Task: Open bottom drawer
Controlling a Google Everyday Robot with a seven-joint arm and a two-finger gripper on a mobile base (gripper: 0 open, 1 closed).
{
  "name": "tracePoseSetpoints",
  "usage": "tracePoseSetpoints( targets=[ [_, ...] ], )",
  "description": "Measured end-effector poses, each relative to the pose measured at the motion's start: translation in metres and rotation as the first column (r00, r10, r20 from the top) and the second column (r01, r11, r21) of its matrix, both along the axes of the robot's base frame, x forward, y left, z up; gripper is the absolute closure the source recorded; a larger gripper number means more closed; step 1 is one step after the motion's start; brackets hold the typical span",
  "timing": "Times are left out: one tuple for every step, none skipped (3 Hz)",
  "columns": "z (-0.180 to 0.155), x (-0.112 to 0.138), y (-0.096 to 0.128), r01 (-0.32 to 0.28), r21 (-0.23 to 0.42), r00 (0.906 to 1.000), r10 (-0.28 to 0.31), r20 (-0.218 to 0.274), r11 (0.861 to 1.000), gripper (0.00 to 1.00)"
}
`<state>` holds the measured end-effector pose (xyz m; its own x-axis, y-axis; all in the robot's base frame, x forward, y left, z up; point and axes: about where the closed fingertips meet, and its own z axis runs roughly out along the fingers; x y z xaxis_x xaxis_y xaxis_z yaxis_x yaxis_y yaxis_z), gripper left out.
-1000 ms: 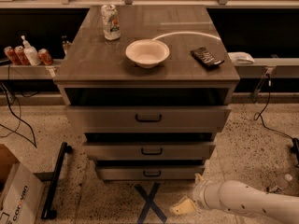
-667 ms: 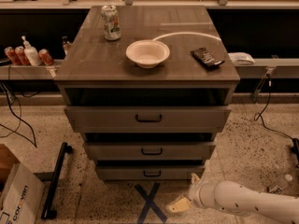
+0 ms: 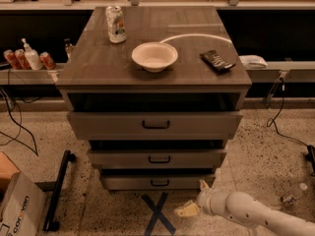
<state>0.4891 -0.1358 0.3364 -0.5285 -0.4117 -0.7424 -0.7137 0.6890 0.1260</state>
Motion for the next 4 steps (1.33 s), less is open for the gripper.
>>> tracePoseSetpoints(
  targets=[
    [-0.018,0.017,-0.009,0.026,0.067,0.9994,-0.028,0.020,0.997,0.00],
    [-0.037,0.031,-0.015,0.042,0.126,0.9989,-0.044,0.016,0.991,0.00],
    [-0.057,0.047,-0.020,0.060,0.172,0.9981,-0.061,0.000,0.983,0.00],
    [-0.076,0.089,-0.026,0.071,0.220,0.9974,-0.071,-0.008,0.973,0.00]
  ],
)
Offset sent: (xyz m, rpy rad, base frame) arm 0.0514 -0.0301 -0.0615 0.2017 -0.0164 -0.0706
